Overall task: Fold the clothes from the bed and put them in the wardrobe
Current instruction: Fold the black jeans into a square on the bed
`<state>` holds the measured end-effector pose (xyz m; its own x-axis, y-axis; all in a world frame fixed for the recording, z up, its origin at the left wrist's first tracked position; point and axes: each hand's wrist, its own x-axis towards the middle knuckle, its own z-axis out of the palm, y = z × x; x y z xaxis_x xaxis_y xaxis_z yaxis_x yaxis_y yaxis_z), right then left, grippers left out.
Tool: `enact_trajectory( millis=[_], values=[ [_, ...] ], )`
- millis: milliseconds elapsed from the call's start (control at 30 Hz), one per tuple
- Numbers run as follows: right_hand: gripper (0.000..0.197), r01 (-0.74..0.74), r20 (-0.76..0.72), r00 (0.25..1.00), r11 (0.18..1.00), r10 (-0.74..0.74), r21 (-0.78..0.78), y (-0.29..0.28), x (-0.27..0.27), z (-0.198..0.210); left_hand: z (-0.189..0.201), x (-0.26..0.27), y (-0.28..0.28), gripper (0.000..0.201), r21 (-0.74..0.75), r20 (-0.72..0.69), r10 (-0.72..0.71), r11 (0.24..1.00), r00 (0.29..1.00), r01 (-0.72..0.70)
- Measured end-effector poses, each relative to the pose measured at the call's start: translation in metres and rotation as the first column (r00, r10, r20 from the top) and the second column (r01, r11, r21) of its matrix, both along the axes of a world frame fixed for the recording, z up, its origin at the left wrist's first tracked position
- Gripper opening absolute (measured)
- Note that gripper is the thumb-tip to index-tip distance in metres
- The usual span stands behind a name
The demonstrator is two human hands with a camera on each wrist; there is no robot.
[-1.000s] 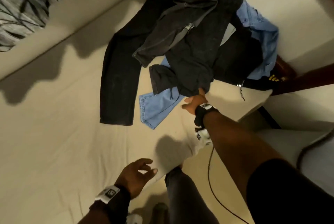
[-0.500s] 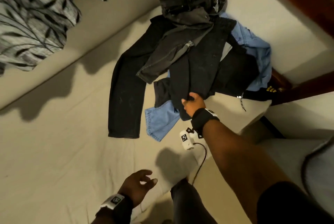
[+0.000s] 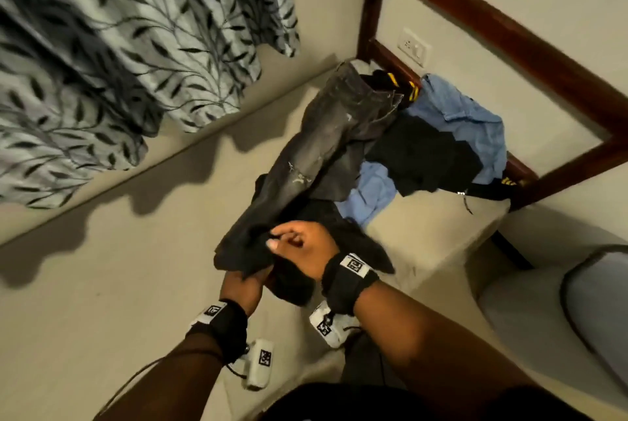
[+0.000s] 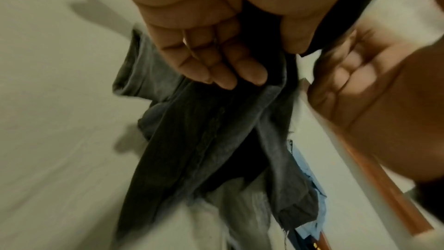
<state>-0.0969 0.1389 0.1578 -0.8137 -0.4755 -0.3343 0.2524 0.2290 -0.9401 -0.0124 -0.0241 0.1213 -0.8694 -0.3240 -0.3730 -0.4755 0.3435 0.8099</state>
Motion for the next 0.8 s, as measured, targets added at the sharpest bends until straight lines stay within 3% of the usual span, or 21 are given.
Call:
enact_trajectory(
  millis=[33, 100, 167, 200, 267, 333, 400, 500, 567, 600, 700, 733, 800],
  values=[
    [0.037, 0.114, 0.017, 0.993, 0.992, -0.116, 0.061, -0.002, 0.01, -0.011, 0.012, 0.014, -0.012, 0.04, 0.071, 0.019, 0.027, 0.997, 0.999, -0.029],
    [0.079, 0.151, 0.015, 0.987, 0.945, -0.162, 0.289, 0.002, 0.028, -0.033, 0.041, 0.041, -0.029, 0.05, 0.129, -0.008, -0.042, 0.991, 0.999, 0.043],
    [0.128, -0.031, 0.02, 1.0, 0.875, 0.024, 0.483, 0.012, 0.044, -0.064, 0.072, 0.066, -0.039, 0.067, 0.117, -0.062, -0.187, 0.974, 0.98, 0.193],
    [0.142, -0.13, 0.045, 0.991, 0.825, 0.126, 0.55, 0.014, 0.052, -0.075, 0.09, 0.079, -0.044, 0.065, 0.099, -0.107, -0.227, 0.966, 0.968, 0.238],
    [0.159, -0.301, 0.137, 0.951, 0.719, 0.278, 0.627, 0.022, 0.068, -0.089, 0.125, 0.103, -0.056, 0.049, 0.092, -0.253, -0.18, 0.974, 0.951, 0.208],
    [0.166, -0.369, 0.221, 0.928, 0.649, 0.301, 0.665, 0.028, 0.084, -0.098, 0.16, 0.127, -0.07, 0.035, 0.113, -0.408, -0.06, 0.987, 0.911, 0.115],
    [0.169, -0.317, 0.236, 0.948, 0.697, 0.213, 0.644, 0.02, 0.092, -0.097, 0.183, 0.161, -0.095, 0.035, 0.193, -0.528, 0.136, 0.98, 0.839, -0.037],
    [0.178, -0.192, 0.273, 0.959, 0.877, 0.073, 0.44, -0.025, 0.091, -0.098, 0.194, 0.206, -0.121, 0.036, 0.337, -0.565, 0.316, 0.932, 0.763, -0.137],
    [0.172, -0.111, 0.271, 0.963, 0.933, 0.016, 0.342, -0.071, 0.091, -0.11, 0.2, 0.222, -0.117, 0.035, 0.26, -0.54, 0.258, 0.956, 0.801, -0.132],
    [0.16, -0.095, 0.242, 0.97, 0.956, 0.026, 0.279, -0.094, 0.092, -0.104, 0.208, 0.226, -0.111, 0.034, 0.221, -0.514, 0.234, 0.966, 0.825, -0.136],
    [0.07, -0.168, 0.127, 0.982, 0.96, 0.142, 0.223, -0.14, 0.092, -0.065, 0.23, 0.233, -0.095, 0.022, 0.181, -0.528, 0.124, 0.983, 0.84, -0.032],
    [0.055, -0.233, 0.072, 0.972, 0.949, 0.223, 0.212, -0.15, 0.094, -0.047, 0.239, 0.233, -0.095, 0.023, 0.171, -0.569, 0.11, 0.985, 0.815, -0.013],
    [0.059, -0.368, 0.078, 0.929, 0.924, 0.361, 0.102, -0.166, 0.097, -0.027, 0.259, 0.228, -0.105, 0.017, 0.214, -0.635, 0.181, 0.975, 0.75, -0.055]
  ],
)
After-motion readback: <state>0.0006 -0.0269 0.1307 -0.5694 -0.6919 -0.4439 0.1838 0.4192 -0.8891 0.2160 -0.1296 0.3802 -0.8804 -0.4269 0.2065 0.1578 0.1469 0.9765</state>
